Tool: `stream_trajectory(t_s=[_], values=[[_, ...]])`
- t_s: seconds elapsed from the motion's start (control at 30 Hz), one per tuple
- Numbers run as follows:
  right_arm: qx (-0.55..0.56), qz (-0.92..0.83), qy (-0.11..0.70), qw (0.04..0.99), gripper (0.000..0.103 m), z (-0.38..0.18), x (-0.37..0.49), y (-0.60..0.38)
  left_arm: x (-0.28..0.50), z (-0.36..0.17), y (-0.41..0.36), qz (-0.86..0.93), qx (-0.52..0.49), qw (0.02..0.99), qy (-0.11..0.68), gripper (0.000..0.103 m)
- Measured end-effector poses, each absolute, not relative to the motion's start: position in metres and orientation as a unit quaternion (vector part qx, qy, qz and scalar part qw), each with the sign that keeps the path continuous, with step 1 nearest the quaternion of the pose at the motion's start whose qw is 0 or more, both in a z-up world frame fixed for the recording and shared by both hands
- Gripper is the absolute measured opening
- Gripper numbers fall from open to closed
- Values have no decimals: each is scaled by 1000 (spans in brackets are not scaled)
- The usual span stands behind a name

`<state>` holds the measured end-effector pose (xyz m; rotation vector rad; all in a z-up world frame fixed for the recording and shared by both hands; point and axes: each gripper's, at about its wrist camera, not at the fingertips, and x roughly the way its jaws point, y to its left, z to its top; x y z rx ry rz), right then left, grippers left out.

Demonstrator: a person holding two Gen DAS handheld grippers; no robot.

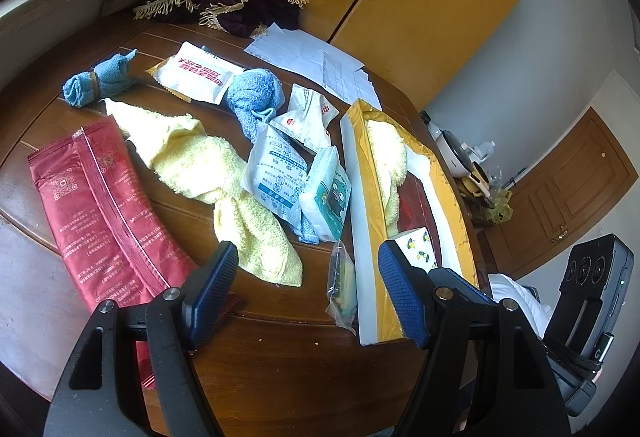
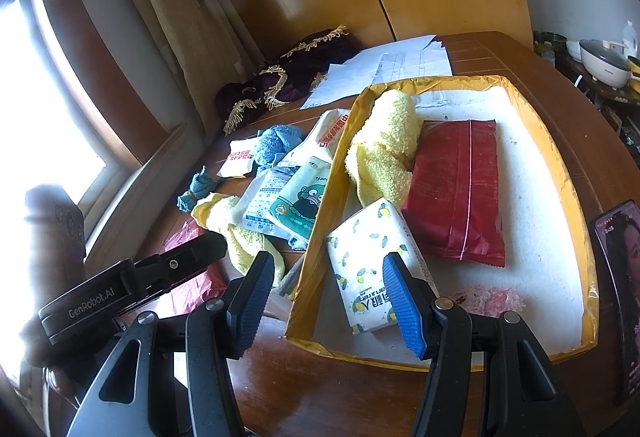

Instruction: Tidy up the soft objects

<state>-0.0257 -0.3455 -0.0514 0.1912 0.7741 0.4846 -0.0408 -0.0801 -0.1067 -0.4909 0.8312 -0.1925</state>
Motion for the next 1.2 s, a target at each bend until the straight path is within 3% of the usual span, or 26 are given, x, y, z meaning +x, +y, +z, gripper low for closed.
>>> stream_trajectory(t_s=[0.57,1.03,1.2], values=[[62,300,374,875,63,-49,-40,-304,-58,-110,-17,-5,-276,883,379,72],[42,310,385,868,63,-57,-41,-284,-38,-138,-4,129,-271,845,444,72],[41,306,390,867,63,-60,-40,-285,-28,-137,-21,168,-232,848,447,84]])
